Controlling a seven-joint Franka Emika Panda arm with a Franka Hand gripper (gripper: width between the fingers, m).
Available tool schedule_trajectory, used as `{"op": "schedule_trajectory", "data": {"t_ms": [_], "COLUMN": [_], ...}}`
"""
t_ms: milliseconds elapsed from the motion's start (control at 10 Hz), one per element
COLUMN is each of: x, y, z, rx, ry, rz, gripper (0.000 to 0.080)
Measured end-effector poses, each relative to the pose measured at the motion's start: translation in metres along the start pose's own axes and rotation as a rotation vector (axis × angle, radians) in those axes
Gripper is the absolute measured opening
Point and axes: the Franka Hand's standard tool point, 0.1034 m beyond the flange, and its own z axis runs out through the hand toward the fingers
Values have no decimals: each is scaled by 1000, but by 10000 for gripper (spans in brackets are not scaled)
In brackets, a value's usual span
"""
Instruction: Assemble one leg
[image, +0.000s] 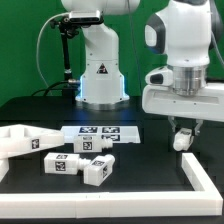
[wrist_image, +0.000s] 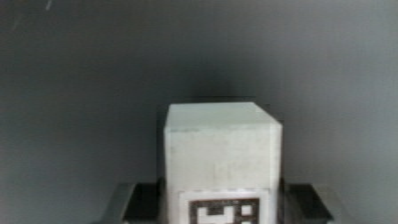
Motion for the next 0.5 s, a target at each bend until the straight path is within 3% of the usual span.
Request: {"op": "schedule_trajectory", "data": {"t_ms": [400, 500], "x": [7, 12], "y": [5, 9], "z": [-1, -4], "rx": [4, 4], "ry": [1, -1], "rz": [-7, -71], "gripper": [281, 356]}}
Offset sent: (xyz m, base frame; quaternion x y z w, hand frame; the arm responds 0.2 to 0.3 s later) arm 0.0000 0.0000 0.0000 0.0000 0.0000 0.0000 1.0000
